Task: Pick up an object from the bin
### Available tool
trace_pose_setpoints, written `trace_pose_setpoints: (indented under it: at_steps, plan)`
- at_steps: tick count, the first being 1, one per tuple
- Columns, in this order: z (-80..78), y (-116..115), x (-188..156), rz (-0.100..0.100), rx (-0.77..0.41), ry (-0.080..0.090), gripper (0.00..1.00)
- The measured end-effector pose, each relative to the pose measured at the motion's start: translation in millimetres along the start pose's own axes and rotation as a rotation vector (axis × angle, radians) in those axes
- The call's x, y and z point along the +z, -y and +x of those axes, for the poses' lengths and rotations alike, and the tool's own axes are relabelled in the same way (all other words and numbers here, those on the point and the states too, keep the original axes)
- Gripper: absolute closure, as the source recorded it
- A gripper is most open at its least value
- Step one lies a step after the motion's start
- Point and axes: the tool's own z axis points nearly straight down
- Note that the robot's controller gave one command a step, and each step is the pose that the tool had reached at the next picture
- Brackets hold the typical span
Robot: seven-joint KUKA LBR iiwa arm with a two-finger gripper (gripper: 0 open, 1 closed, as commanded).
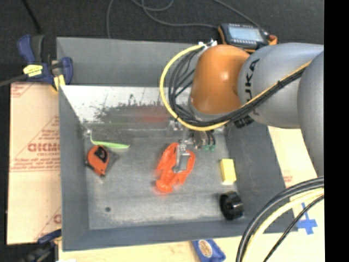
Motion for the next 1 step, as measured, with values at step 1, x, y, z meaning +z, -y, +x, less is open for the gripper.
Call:
trace_pose_setpoints:
  at_steps: [1]
  plan:
    - [-1.8,0.0,-5.0,-0.001,0.001,0.008,0.0]
